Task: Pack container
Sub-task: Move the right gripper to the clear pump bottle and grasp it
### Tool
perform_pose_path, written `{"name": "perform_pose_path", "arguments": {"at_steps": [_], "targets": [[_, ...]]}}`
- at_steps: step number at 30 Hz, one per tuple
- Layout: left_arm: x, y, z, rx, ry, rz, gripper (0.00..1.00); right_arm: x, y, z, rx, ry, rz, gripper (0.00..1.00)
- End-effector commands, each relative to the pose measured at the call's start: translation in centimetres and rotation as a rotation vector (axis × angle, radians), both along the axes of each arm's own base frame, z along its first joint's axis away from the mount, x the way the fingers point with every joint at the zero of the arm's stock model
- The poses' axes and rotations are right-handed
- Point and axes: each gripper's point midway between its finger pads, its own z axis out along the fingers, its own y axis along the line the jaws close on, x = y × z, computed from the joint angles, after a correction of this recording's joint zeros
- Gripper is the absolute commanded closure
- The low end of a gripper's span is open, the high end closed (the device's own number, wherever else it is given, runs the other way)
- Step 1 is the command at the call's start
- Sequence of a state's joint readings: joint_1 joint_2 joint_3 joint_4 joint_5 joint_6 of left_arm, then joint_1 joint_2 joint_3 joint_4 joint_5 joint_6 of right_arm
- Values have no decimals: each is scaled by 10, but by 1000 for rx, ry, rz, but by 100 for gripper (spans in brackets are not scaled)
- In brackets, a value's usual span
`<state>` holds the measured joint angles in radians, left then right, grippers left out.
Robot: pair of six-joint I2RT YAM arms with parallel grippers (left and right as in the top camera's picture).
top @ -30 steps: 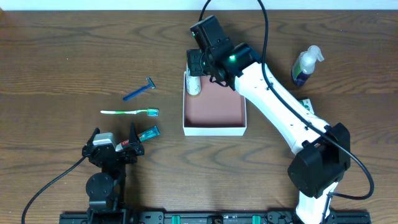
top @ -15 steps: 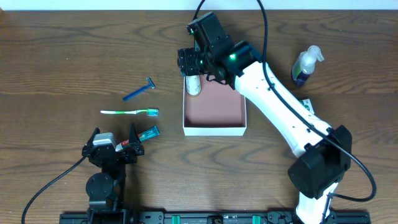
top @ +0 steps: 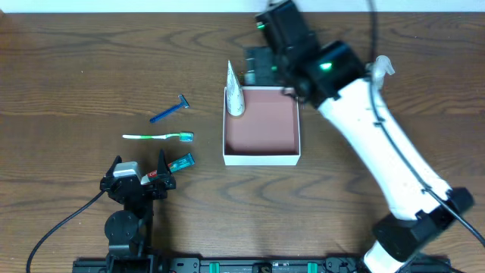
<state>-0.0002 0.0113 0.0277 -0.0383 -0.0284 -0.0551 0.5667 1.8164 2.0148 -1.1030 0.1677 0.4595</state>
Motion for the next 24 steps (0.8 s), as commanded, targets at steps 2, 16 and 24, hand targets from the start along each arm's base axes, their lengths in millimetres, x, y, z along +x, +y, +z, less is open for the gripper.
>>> {"name": "perform_pose_path", "arguments": {"at_steps": [2,16,24], "targets": [[-1,2,-19,5,56,10,2,19,-88,18,-109,-48,-209,22],[-1,2,-19,5,56,10,2,51,-245,-7,-176,31,-370,14],[-1,2,-19,5,56,10,2,75,-284,-51,-224,99,-320,9]]}}
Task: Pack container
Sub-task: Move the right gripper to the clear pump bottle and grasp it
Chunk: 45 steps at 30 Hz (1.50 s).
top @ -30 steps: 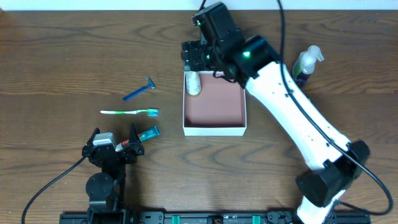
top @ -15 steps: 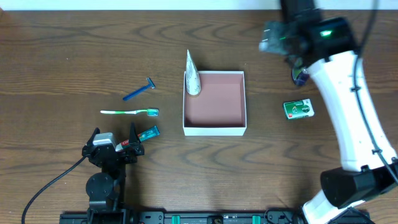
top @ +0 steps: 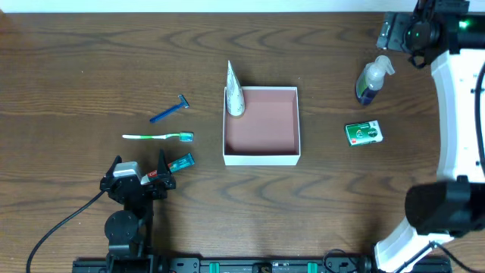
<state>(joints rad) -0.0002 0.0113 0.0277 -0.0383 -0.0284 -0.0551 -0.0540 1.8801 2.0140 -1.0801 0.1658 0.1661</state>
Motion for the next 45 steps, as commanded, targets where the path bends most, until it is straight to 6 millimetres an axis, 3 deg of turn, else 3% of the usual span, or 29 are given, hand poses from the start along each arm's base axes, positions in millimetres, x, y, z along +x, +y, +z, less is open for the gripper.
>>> {"name": "perform_pose_path", "arguments": {"at_steps": [1,10,15,27,35,39,45], "targets": [[-1,2,-19,5,56,10,2,9,-9,-36,-22,87,72,9],[-1,2,-19,5,56,10,2,30,-3,-122,35,241,209,16],[-1,2,-19,5,56,10,2,32,-1,-147,55,282,215,29],[-1,2,-19,5,56,10,2,34,3,-147,69,273,231,62],[-1,2,-19,5,56,10,2,31,5,-141,89,269,212,64],[-1,2,-19,5,56,10,2,31,8,-125,105,234,207,64],[-1,2,-19,5,56,10,2,27,12,-85,119,150,212,64]]}}
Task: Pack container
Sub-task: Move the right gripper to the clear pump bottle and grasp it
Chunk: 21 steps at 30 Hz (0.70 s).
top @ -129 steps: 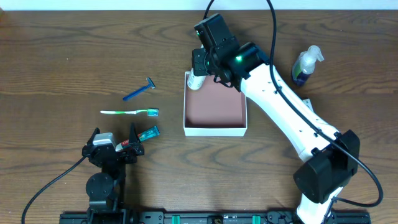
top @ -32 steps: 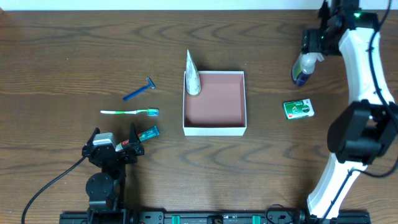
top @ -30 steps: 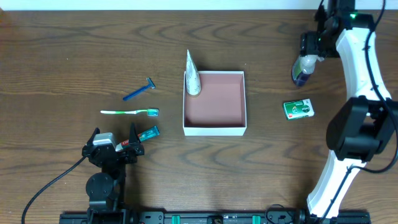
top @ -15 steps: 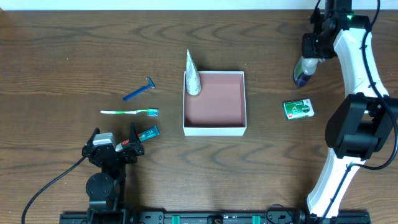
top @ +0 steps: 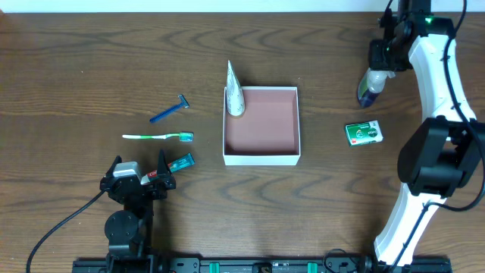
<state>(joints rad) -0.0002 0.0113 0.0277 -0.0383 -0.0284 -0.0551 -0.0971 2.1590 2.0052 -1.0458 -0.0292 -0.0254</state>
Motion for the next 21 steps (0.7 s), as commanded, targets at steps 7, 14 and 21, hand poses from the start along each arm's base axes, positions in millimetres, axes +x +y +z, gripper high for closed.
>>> {"name": "perform_pose_path", "arguments": {"at_steps": [7,14,21], "targets": [[-1,2,-19,5,56,10,2,-9,6,88,24,-184,-13,64],[-1,2,-19,5,56,9,2,-15,19,89,73,-170,15,67],[-1,2,-19,5,56,10,2,-20,61,116,166,-221,65,68]]}}
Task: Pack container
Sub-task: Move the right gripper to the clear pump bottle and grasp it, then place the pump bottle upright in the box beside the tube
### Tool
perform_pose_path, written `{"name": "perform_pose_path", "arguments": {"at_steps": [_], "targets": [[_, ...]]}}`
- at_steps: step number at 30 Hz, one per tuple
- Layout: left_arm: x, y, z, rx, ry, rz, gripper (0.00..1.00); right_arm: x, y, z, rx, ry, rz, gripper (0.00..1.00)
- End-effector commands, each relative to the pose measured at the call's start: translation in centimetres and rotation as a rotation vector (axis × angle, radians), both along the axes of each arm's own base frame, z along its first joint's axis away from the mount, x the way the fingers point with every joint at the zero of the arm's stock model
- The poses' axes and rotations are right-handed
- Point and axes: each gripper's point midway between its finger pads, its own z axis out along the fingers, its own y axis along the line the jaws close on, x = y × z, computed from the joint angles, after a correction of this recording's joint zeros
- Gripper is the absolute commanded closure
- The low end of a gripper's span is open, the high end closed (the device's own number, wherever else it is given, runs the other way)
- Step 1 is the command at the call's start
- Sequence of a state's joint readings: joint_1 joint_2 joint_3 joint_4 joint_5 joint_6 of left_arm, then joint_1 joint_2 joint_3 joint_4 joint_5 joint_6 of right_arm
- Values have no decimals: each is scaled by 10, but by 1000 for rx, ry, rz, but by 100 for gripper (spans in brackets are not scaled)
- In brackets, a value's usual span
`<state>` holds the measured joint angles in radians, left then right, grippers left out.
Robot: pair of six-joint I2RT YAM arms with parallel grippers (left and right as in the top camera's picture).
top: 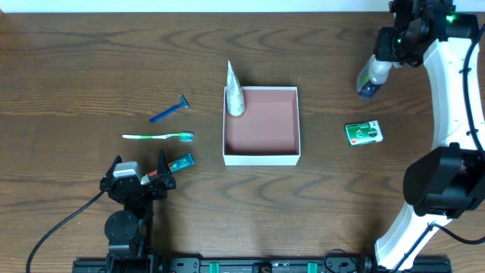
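Note:
A white box (261,158) with a pink floor stands mid-table. A white toothpaste tube (234,92) leans at its far left corner. At the far right, a clear spray bottle (371,78) with a dark base hangs tilted, and my right gripper (389,47) is shut on its top. A green soap packet (364,133) lies below it. To the left of the box lie a blue razor (169,110), a green-and-white toothbrush (158,136) and a small teal tube (181,161). My left gripper (139,164) rests open at the near left, beside the teal tube.
The right arm's white links (455,114) run down the table's right side to its base (436,197). A black cable (64,224) trails from the left arm toward the near edge.
The right gripper has shifted a little to the right and back at the bottle's top. The bottle now leans over, its base slightly nearer the back edge. Nothing else moved.
The right arm first stretched over the box's far right corner, hiding the bottle and soap packet. Then its gripper was at the back right corner, above the standing bottle. Then it sat on the bottle's top, and now the bottle tilts in its grip. The left arm stayed still.

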<state>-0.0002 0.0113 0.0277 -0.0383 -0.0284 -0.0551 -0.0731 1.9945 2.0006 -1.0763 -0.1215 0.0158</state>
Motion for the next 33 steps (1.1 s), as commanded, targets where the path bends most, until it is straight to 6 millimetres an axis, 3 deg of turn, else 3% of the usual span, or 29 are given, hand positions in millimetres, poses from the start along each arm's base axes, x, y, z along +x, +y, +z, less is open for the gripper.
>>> {"name": "perform_pose_path", "arguments": {"at_steps": [1,6,13,16,24,33], "targets": [[-1,2,-19,5,56,10,2,-7,40,44,83,-94,51,68],[-1,2,-19,5,56,10,2,-15,89,59,115,-117,112,69],[-1,2,-19,5,56,10,2,-26,169,64,185,-123,190,68],[-1,2,-19,5,56,10,2,-31,194,66,205,-130,198,69],[-1,2,-19,5,56,10,2,-37,238,64,194,-155,230,68],[-1,2,-19,5,56,10,2,-45,266,30,172,-73,262,69]]}}
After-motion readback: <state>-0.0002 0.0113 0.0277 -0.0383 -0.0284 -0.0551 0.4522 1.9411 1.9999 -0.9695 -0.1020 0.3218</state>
